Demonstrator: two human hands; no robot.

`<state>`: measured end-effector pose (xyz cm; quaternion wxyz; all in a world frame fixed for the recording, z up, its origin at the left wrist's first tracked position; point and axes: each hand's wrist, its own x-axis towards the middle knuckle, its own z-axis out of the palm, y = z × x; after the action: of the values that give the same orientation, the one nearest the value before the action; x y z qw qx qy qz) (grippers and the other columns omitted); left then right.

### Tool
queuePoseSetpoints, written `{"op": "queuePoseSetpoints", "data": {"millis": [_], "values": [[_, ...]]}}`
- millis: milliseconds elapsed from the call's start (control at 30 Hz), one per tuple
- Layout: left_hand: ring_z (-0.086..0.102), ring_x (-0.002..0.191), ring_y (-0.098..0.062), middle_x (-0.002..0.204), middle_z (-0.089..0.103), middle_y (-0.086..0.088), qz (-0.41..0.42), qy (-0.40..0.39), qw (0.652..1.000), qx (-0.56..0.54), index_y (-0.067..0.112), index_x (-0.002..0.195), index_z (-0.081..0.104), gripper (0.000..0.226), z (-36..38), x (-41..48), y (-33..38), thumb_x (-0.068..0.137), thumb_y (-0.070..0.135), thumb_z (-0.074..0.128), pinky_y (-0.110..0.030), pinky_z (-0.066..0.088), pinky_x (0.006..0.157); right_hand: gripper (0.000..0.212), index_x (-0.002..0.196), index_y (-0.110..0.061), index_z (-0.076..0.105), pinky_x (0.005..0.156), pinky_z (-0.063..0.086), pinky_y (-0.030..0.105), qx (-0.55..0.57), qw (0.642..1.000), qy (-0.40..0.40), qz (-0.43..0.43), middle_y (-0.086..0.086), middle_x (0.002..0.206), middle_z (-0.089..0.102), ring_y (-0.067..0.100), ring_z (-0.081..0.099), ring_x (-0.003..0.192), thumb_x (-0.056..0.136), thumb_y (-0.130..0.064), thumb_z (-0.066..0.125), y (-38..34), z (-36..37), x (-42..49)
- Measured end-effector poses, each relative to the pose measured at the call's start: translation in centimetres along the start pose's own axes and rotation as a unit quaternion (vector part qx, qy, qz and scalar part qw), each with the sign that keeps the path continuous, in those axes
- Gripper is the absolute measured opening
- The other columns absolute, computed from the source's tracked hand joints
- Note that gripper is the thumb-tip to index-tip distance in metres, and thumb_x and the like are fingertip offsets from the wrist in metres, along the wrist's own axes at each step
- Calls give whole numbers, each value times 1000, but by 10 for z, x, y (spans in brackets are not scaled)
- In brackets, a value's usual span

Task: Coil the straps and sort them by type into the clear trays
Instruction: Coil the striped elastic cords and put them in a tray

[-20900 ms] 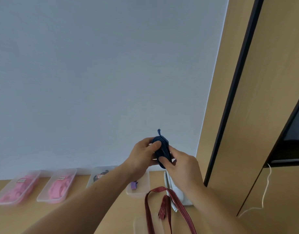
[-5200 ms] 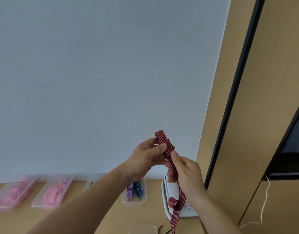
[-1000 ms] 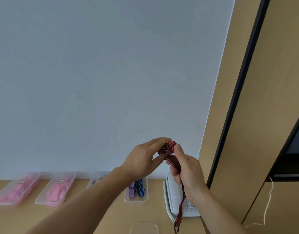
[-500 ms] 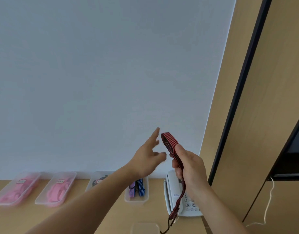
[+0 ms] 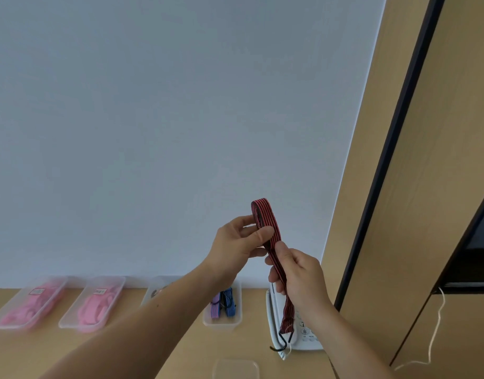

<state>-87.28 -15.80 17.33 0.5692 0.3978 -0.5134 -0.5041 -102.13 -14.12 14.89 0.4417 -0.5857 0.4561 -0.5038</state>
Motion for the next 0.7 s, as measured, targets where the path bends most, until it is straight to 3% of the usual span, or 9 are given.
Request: {"op": "queuePoseSetpoints", "data": {"millis": [100,167,267,333,467,567,633,700], "values": [[71,84,-30,98,74,-21,-10,11,999,-41,0,120,62,42,-2,1,-2,87,24,75,-51,55,93,45,78,-9,69,45,40,24,9,1000,-9,9,4,55,62,16,48,45,102,-39,46,-4,1,-1],[73,89,-29,98,75,-17,0,21,999,-31,1,122,60,41,-4,1,-2,89,22,72,-46,58,90,45,79,-8,70,46,40,25,17,1000,-15,11,3,55,61,16,48,45,102,-39,46,-5,0,-2],[74,91,-18,99,77,0,77,16,993,91,25,119,62,32,-8,1,-5,90,18,73,-28,58,78,45,79,-8,71,45,40,23,35,999,-20,24,4,55,60,15,48,45,101,-41,48,-8,-2,-4],[71,98,-8,104,75,12,136,1,976,168,38,116,58,38,-11,-2,-5,89,15,73,-20,55,79,48,77,-7,72,45,39,22,49,998,-22,33,5,55,59,15,47,44,99,-44,50,-9,-3,-4],[65,107,0,116,65,26,271,-37,899,342,39,126,52,40,-13,-6,-9,91,28,68,-20,55,83,63,77,-4,70,47,38,25,71,996,-29,43,6,56,58,16,46,45,87,-63,50,-12,-4,-5],[66,98,-9,116,67,15,305,-22,852,424,31,133,51,42,-18,-7,-11,93,29,65,-25,55,82,73,78,-4,71,47,39,26,81,995,-32,57,7,58,59,18,48,46,79,-73,48,-12,-5,-7],[64,90,-10,118,69,3,371,-10,791,487,20,133,56,45,-23,-7,-16,90,17,69,-11,51,80,74,76,-7,72,46,39,26,84,994,-38,65,7,58,60,18,49,46,78,-77,47,-12,-6,-8],[68,95,-16,122,69,-5,423,-6,745,516,9,130,60,48,-25,-7,-19,85,6,74,-19,56,78,73,76,-7,72,45,39,25,83,993,-46,67,7,58,59,17,48,46,77,-77,49,-11,-5,-9]]}}
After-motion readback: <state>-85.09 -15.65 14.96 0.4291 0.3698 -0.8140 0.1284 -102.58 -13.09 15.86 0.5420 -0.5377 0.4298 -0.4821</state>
